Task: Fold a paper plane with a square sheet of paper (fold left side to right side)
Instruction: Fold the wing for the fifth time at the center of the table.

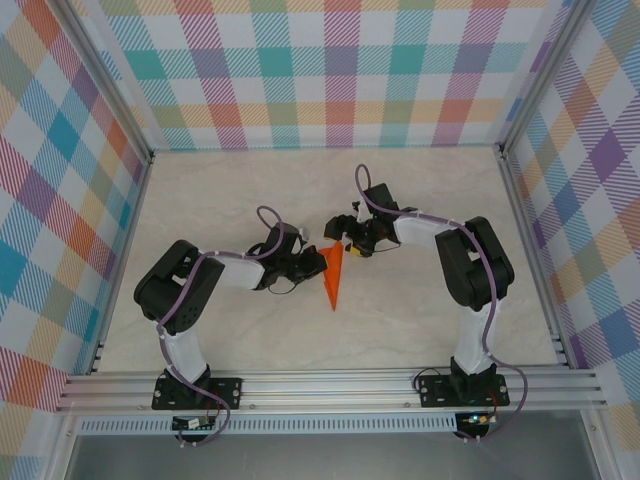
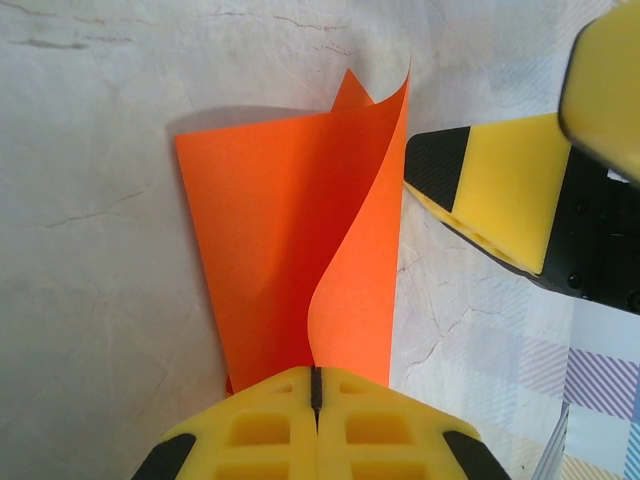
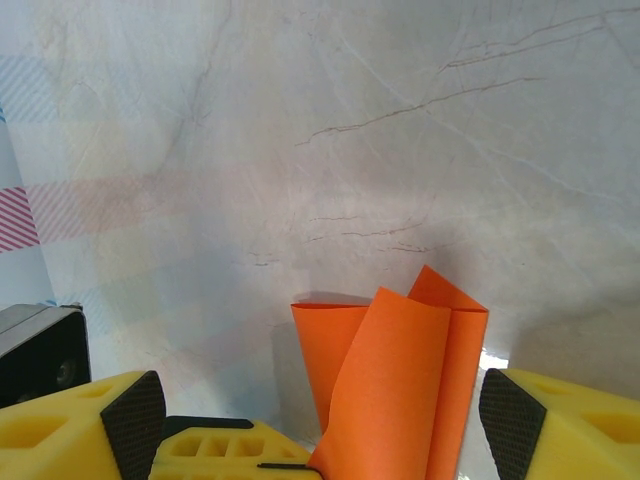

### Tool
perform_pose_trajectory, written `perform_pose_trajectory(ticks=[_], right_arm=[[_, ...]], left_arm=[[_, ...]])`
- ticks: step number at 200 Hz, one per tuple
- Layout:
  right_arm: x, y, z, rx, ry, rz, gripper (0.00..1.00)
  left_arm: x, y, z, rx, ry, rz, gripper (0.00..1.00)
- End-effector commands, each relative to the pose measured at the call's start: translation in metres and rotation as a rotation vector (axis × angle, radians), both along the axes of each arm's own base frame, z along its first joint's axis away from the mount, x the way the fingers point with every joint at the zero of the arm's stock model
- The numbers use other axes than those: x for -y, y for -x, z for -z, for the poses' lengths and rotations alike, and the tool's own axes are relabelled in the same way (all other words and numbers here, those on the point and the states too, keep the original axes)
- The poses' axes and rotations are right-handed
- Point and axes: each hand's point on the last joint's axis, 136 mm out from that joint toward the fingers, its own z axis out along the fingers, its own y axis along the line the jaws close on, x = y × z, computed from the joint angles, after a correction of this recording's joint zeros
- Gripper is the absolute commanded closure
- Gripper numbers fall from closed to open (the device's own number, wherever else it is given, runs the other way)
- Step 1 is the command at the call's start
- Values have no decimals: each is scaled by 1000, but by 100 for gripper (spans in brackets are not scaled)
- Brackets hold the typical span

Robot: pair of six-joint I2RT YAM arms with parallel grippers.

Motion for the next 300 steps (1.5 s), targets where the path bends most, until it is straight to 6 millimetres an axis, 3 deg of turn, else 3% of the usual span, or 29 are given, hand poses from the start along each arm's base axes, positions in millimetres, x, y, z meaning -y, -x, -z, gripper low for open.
perform_pose_trajectory(ticks=[1, 94, 163, 300], right_arm=[[-9, -1, -1, -10, -13, -14, 15], [-16, -1, 7, -31, -4, -38, 15], [-4, 11, 32, -98, 147, -62, 14], [-5, 20, 45, -124, 204, -95, 12]], left_arm=[[-1, -6, -4, 19, 0, 2, 100], [0, -6, -6, 23, 6, 9, 100], [-2, -8, -11, 47, -35, 43, 100], [-8, -13, 11, 13, -64, 24, 100]])
